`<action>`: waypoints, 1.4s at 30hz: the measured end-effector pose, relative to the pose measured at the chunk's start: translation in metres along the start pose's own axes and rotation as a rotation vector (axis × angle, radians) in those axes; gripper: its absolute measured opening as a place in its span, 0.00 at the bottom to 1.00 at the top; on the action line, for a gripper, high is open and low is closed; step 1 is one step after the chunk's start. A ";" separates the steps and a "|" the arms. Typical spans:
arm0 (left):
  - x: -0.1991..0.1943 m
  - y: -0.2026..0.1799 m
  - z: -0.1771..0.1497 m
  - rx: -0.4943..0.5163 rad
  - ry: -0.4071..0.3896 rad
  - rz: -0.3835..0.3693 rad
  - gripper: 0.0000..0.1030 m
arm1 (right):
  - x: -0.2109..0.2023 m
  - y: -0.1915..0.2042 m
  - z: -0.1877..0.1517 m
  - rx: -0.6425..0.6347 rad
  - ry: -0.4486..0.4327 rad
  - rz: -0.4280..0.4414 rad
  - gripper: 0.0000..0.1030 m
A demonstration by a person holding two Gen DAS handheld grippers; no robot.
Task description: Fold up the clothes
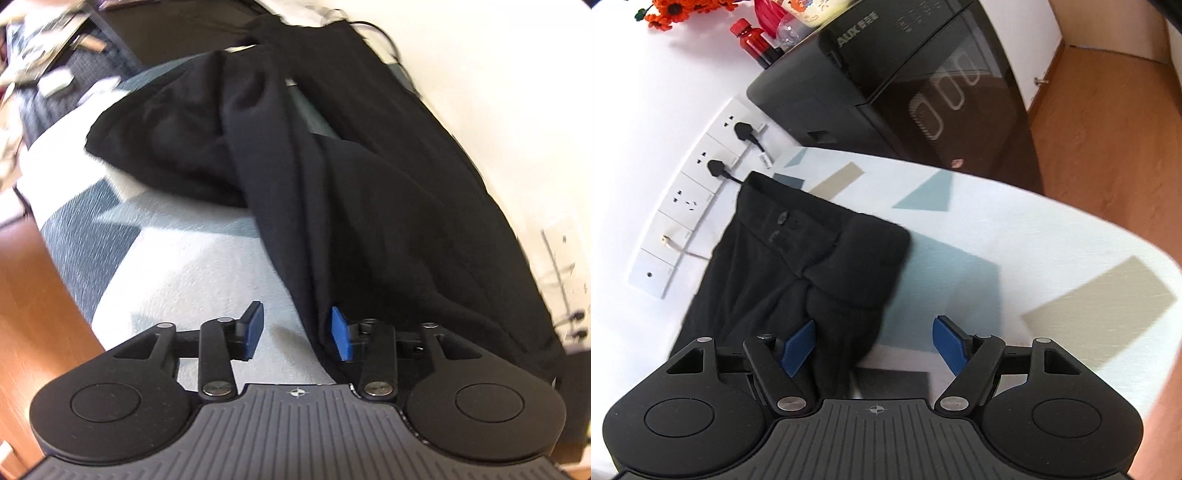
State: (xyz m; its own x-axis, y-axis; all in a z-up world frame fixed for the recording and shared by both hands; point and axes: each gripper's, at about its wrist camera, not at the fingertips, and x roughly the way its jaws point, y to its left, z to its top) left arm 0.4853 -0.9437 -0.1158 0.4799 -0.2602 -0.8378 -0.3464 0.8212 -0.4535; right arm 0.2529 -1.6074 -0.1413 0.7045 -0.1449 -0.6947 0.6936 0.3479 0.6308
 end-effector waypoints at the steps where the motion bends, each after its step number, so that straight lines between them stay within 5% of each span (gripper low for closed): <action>1: 0.000 0.004 -0.003 -0.026 0.005 -0.005 0.43 | 0.002 0.001 0.000 0.000 0.003 0.010 0.66; 4: -0.003 0.013 -0.001 -0.094 -0.009 -0.048 0.47 | 0.009 0.005 0.002 0.001 0.014 0.039 0.60; 7: -0.011 0.019 0.005 -0.133 -0.058 -0.104 0.62 | 0.016 0.010 0.003 0.002 0.024 0.068 0.53; 12: -0.020 0.024 0.013 -0.164 -0.135 -0.102 0.64 | 0.013 0.014 0.008 0.038 -0.008 0.100 0.09; 18: -0.030 0.017 0.024 -0.177 -0.178 -0.087 0.65 | -0.017 0.010 0.014 0.078 -0.138 0.162 0.07; 24: -0.019 -0.013 0.048 -0.014 -0.260 0.050 0.65 | -0.016 0.010 0.011 0.081 -0.120 0.136 0.07; 34: 0.028 -0.021 0.113 -0.080 -0.206 0.182 0.65 | -0.017 0.013 0.007 0.073 -0.110 0.097 0.08; 35: 0.030 -0.019 0.114 -0.082 -0.195 0.200 0.56 | -0.017 0.014 0.007 0.072 -0.110 0.094 0.08; 36: 0.031 -0.017 0.113 -0.078 -0.185 0.202 0.22 | -0.017 0.014 0.007 0.070 -0.110 0.090 0.08; 37: 0.029 -0.014 0.112 -0.082 -0.179 0.192 0.10 | -0.017 0.014 0.007 0.068 -0.110 0.086 0.08; 42: -0.028 -0.003 0.098 -0.066 -0.315 0.063 0.06 | -0.017 0.016 0.006 0.060 -0.108 0.066 0.08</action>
